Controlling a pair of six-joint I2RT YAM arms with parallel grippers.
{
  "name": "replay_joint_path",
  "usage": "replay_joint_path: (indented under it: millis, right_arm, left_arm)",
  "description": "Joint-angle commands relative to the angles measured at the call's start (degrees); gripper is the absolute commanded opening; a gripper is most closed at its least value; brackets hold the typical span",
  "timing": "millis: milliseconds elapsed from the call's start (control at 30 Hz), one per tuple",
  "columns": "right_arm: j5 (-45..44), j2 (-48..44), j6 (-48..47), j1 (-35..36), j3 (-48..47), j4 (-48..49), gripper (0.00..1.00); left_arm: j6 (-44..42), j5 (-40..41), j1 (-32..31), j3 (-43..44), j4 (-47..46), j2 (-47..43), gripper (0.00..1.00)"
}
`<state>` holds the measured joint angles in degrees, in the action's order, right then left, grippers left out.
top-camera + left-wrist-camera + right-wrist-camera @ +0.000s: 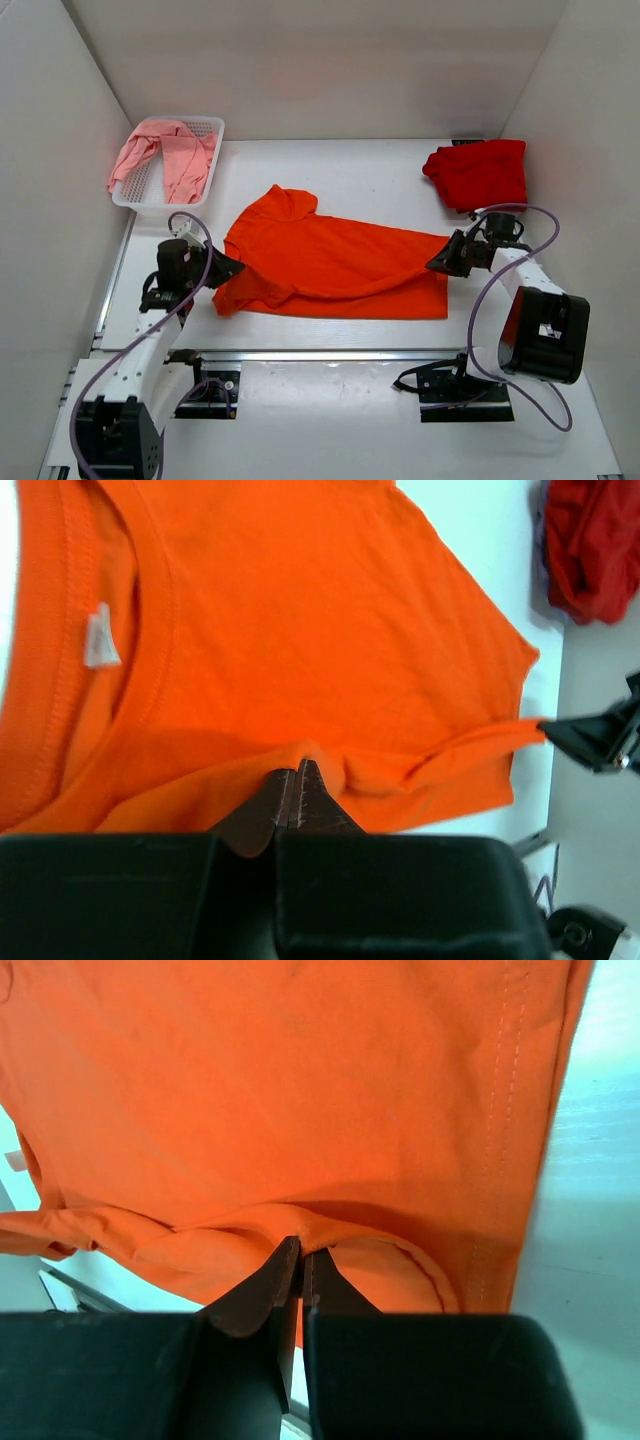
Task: Fold and stack the t-shirts
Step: Flatten out the tshirt
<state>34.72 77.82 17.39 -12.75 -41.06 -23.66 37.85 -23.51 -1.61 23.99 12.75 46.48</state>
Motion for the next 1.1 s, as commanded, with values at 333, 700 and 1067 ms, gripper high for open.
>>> replay_joint_path:
  millis: [333, 700, 1067]
  right_arm:
    - [-3.6, 32.9, -3.9, 3.4, -82.1, -11.7, 0.0]
    - [7.2, 34.5, -0.2, -3.8, -81.8, -10.6, 0.01]
    - [4.7, 13.1, -6.8, -4.3, -30.9, -4.1, 0.0]
  left_arm:
    - [0.2, -4.4, 5.9, 87.5, 0.8, 56.3, 0.0]
    - [-1.4, -5.8, 10.3, 79.7, -4.3, 43.0, 0.0]
    - [-10.0, 5.7, -2.4, 28.2, 4.6, 7.9, 0.0]
